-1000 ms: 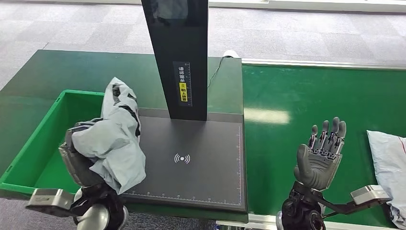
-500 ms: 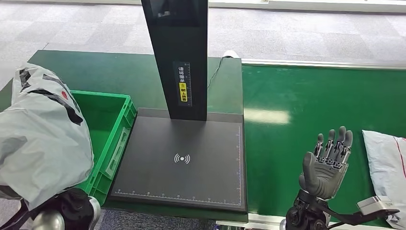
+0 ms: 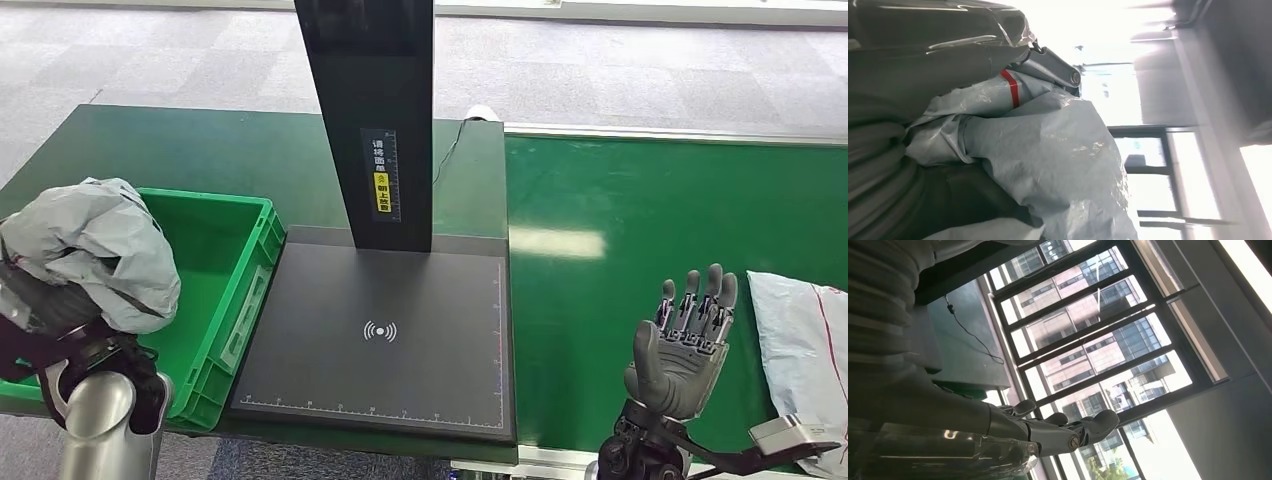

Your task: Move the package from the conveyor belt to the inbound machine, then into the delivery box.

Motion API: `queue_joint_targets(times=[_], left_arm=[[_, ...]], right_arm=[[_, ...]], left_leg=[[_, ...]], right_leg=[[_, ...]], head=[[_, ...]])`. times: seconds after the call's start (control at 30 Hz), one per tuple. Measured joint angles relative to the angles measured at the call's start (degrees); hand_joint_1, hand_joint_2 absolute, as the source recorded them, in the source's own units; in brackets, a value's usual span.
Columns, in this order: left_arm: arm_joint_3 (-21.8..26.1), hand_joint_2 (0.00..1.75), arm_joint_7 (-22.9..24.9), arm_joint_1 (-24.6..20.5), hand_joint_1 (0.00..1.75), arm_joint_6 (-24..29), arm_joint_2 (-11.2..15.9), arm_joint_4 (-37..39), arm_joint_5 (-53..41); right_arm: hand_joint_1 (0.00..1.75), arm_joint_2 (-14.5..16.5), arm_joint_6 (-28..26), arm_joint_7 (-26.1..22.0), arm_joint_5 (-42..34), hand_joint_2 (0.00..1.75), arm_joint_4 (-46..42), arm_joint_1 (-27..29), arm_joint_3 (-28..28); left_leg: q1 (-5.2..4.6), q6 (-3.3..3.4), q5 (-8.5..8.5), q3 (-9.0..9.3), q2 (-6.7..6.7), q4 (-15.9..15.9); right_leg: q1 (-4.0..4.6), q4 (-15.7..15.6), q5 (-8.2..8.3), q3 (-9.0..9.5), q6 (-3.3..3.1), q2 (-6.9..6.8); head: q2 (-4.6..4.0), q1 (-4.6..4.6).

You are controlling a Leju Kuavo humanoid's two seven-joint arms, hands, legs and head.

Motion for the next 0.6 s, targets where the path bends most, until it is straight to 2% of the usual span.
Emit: queue_joint_targets(times=[0.13, 0.33, 0.43, 0.6], left_arm=[[4.5, 1.75, 4.4, -1.7, 1.75, -1.8, 0.9, 8.9, -5.7], [7.2, 1.75, 9.3, -5.7, 1.75, -5.7, 3.2, 20.3, -9.6], [7.6, 1.75, 10.0, -7.9, 1.75, -6.9, 4.5, 25.6, -10.0], [7.7, 1.75, 10.1, -10.0, 1.75, -7.0, 5.5, 30.1, -10.2]], right_arm=[[0.0, 0.0, 0.5, 0.5, 0.0, 1.75, -0.4, 0.0, -0.2], [0.0, -0.1, 0.4, 1.7, -0.4, 1.75, -0.4, -1.0, -0.2], [0.0, -0.4, 0.2, 2.1, -0.7, 1.75, -0.4, -1.8, -0.2], [0.0, -0.6, 0.1, 2.3, -0.8, 1.75, -0.4, -2.2, -0.3]], left_leg=[[0.0, 0.0, 0.0, -0.02, 0.15, 0.0], [-0.01, 0.0, 0.0, -0.05, 0.11, 0.0], [-0.01, 0.0, 0.0, -0.03, 0.13, 0.0], [0.0, 0.0, 0.0, -0.03, 0.13, 0.0]], right_leg=[[0.01, 0.0, 0.0, -0.04, 0.0, 0.07], [0.0, 0.0, 0.0, -0.04, 0.0, 0.06], [0.0, 0.0, 0.01, -0.03, 0.0, 0.07], [0.01, 0.0, 0.01, -0.03, 0.0, 0.07]], head=[[0.0, 0.01], [0.0, 0.02], [0.0, 0.02], [0.0, 0.02]])
